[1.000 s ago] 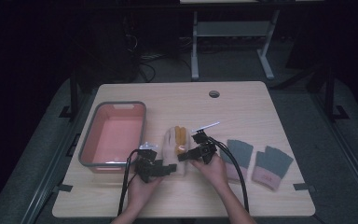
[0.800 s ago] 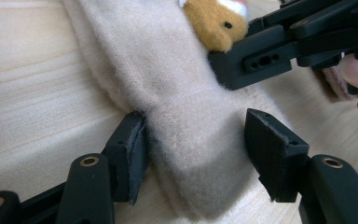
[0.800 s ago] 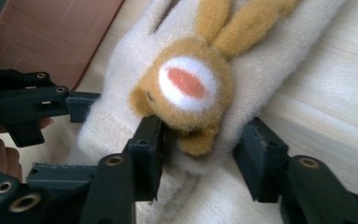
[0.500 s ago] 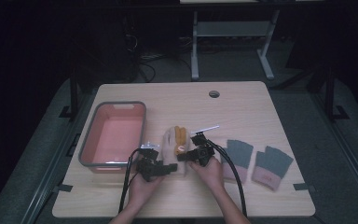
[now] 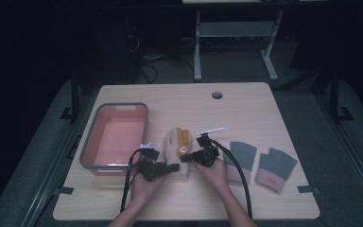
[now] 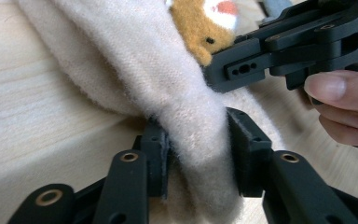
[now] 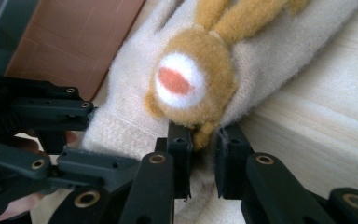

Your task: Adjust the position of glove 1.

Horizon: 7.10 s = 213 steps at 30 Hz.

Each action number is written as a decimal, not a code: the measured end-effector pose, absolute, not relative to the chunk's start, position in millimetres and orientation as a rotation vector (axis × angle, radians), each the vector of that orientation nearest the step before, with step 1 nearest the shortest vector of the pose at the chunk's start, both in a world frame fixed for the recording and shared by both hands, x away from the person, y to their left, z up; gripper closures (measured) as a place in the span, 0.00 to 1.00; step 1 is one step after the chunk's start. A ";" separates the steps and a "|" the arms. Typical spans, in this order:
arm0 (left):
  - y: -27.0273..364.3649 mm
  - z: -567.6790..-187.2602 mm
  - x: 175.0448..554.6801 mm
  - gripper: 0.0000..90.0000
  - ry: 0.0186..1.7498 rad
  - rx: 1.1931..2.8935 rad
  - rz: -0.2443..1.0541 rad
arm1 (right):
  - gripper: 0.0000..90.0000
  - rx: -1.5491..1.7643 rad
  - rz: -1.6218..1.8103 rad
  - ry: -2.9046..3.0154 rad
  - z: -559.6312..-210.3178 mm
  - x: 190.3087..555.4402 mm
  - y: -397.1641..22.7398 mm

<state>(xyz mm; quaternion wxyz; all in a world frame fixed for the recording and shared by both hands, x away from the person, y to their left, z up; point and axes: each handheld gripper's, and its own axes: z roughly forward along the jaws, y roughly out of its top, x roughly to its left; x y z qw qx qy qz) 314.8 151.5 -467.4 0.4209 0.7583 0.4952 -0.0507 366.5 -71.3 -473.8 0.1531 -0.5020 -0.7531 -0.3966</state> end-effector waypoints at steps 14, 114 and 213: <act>147.2 -463.8 317.2 0.74 1.216 1.878 -0.162 | 0.92 -1.417 -1.158 -2.230 -455.5 361.3 -81.6; 177.3 -339.1 348.9 0.76 1.029 1.785 -0.092 | 0.92 -1.351 -1.360 -2.197 -325.9 389.7 -75.9; 306.7 -309.6 352.9 0.76 1.128 1.695 -0.007 | 0.92 -1.113 -1.325 -2.252 -294.3 432.4 59.7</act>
